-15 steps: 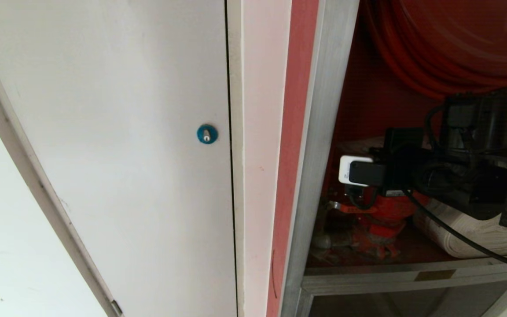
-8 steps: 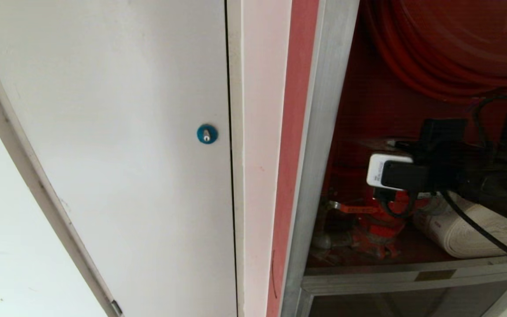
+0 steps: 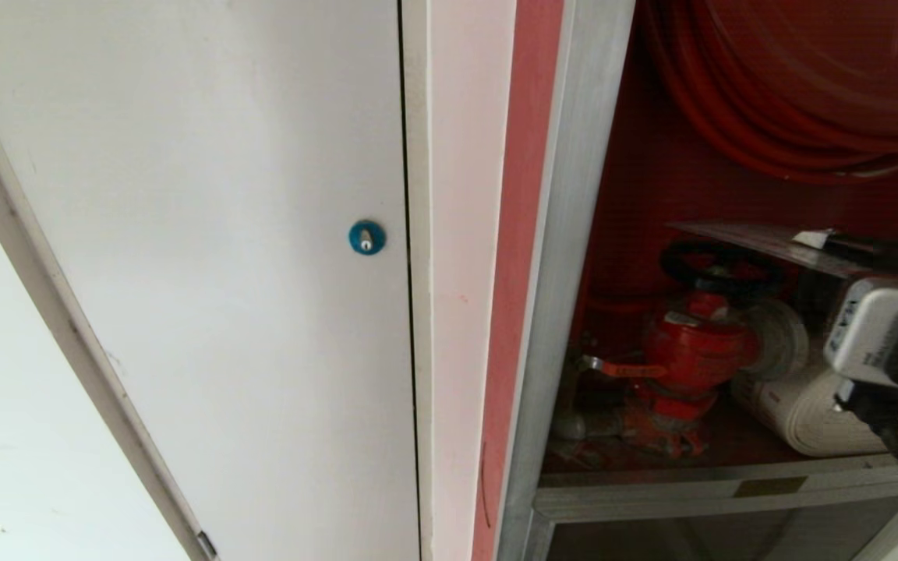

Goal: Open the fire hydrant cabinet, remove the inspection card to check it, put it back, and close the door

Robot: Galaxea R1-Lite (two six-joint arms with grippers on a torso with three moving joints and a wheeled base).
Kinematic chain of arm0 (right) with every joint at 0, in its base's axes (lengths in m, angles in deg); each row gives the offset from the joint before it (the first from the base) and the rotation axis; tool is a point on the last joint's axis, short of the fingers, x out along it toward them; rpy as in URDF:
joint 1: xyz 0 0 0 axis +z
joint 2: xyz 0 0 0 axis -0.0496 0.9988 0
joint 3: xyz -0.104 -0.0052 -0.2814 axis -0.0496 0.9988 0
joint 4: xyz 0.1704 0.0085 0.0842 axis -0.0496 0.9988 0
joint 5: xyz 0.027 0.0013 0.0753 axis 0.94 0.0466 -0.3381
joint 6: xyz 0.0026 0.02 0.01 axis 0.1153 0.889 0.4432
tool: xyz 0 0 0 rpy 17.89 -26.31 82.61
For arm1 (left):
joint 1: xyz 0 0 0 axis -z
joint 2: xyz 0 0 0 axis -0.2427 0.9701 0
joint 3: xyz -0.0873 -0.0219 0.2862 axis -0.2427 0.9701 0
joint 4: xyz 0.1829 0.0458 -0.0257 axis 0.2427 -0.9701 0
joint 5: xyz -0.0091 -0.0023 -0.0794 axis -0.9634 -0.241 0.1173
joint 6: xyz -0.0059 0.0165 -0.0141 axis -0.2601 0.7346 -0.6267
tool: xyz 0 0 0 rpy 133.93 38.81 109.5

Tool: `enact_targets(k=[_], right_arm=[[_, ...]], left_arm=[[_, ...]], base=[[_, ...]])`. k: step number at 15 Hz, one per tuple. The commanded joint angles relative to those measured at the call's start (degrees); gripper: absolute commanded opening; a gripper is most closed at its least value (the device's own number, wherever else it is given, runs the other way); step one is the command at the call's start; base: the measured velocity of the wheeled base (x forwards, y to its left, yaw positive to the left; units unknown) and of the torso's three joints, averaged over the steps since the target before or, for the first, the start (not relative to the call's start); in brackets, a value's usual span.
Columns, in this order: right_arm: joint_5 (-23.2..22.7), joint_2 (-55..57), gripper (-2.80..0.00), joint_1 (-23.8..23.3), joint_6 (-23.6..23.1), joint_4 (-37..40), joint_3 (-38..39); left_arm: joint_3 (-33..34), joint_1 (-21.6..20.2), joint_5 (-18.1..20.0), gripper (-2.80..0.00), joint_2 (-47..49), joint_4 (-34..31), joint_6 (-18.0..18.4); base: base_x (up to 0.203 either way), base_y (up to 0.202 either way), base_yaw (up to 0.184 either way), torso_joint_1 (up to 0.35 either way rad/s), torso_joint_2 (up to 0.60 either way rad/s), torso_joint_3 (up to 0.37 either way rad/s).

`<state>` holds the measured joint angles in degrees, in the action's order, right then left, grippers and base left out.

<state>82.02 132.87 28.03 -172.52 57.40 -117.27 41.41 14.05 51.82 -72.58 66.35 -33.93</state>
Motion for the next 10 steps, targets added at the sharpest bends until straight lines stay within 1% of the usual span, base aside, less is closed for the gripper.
enact_targets(k=[1, 2, 4, 6, 7, 8, 10], right_arm=[[0.0, -5.4, -2.80, 2.6, 2.5, 3.1, -1.1], [0.0, -7.0, -2.80, 4.0, 5.7, 6.8, -1.9], [0.0, -9.7, -2.80, 5.4, 11.3, 15.5, -5.3], [-0.4, -12.4, -2.80, 6.2, 18.4, 28.9, -10.8], [-1.4, -13.7, -2.80, 6.4, 21.7, 35.5, -14.0], [-3.4, -14.7, -2.80, 6.5, 25.8, 41.5, -17.6], [-8.7, -15.5, -2.80, 6.6, 35.1, 49.8, -23.7]], left_arm=[[0.4, 0.0, 0.0, -2.80, 0.0, 0.0, 0.0], [0.4, 0.0, 0.0, -2.80, 0.0, 0.0, 0.0], [0.4, 0.0, 0.0, -2.80, 0.0, 0.0, 0.0], [0.4, 0.0, 0.0, -2.80, 0.0, 0.0, 0.0], [0.4, 0.0, 0.0, -2.80, 0.0, 0.0, 0.0], [0.4, 0.0, 0.0, -2.80, 0.0, 0.0, 0.0], [0.4, 0.0, 0.0, -2.80, 0.0, 0.0, 0.0]], base=[[0.000, 0.000, 0.000, 0.000, 0.00, 0.000], [0.000, 0.000, 0.000, 0.000, 0.00, 0.000], [0.000, 0.000, 0.000, 0.000, 0.00, 0.000], [0.000, 0.000, 0.000, 0.000, 0.00, 0.000], [0.000, 0.000, 0.000, 0.000, 0.00, 0.000], [0.000, 0.000, 0.000, 0.000, 0.00, 0.000], [0.000, 0.000, 0.000, 0.000, 0.00, 0.000]])
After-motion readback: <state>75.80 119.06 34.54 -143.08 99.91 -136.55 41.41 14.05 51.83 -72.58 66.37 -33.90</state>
